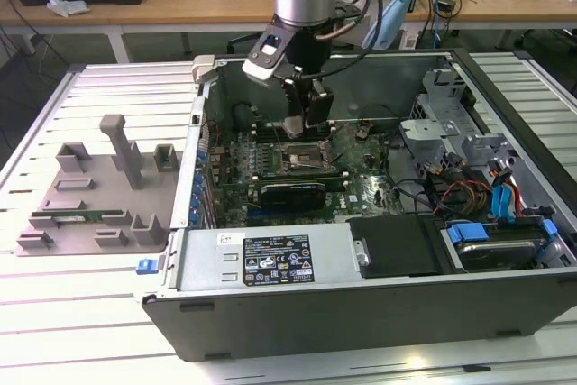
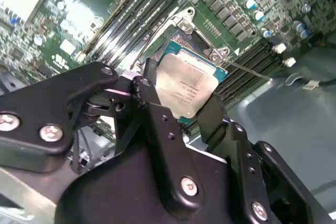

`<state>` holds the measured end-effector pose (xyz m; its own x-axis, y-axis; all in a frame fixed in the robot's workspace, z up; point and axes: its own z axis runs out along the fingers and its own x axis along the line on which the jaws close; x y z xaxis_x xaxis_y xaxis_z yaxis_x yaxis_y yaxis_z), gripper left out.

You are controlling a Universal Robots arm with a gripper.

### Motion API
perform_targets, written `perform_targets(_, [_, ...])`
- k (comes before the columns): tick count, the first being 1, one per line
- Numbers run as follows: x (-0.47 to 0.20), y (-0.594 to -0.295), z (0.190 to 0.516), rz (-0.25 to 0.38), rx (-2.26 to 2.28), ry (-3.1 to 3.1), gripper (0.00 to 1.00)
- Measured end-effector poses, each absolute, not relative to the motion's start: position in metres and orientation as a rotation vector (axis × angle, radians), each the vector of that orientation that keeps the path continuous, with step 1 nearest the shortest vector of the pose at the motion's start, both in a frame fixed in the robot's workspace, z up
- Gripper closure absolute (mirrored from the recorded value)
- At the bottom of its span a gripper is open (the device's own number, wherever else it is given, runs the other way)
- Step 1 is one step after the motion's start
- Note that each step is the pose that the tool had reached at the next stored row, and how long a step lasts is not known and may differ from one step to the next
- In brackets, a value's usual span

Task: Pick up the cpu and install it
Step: 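Place the cpu into insertion slot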

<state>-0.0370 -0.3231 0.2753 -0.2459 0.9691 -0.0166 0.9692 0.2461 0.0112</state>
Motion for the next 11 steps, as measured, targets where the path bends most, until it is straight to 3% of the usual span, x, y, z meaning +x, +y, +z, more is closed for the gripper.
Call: perform_targets(11, [-0.0367, -0.323, 0.2677, -0.005, 2.14, 2.273, 0.45])
